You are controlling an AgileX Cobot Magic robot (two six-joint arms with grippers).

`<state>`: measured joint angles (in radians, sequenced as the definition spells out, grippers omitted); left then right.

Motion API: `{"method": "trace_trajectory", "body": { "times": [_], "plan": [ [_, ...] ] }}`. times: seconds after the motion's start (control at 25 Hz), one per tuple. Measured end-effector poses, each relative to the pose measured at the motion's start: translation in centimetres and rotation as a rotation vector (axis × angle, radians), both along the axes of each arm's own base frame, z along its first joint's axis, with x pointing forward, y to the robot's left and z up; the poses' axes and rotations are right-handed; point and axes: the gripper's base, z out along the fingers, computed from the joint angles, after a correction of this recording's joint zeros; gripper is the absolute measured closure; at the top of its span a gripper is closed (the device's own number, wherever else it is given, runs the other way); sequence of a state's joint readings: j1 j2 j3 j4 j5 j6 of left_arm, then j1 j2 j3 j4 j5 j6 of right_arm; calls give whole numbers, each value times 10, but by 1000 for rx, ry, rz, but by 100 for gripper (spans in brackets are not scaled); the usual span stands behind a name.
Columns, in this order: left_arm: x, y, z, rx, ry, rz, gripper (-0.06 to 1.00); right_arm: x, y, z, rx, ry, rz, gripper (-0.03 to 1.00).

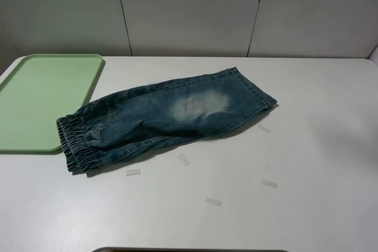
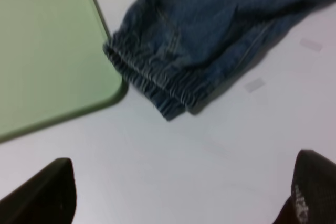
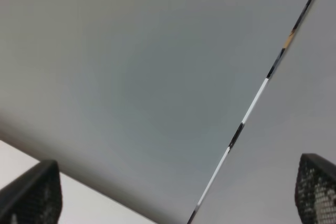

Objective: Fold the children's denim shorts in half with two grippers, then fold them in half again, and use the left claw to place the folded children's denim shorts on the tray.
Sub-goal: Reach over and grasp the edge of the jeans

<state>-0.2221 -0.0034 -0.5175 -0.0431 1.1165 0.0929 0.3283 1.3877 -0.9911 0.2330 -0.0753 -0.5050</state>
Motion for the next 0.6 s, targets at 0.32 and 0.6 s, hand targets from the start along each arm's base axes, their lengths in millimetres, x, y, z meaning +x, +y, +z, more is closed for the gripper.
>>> {"method": "trace_trajectory", "body": {
  "times": [0.32,0.6],
  "plan": [
    [5,-1,-3,-13,-18,13,13,-1,1,-3,-9,39,9,30],
    [6,3,-3,-26,-12,79,4,-3,1,-9,33,114,4,30]
  ]
}}
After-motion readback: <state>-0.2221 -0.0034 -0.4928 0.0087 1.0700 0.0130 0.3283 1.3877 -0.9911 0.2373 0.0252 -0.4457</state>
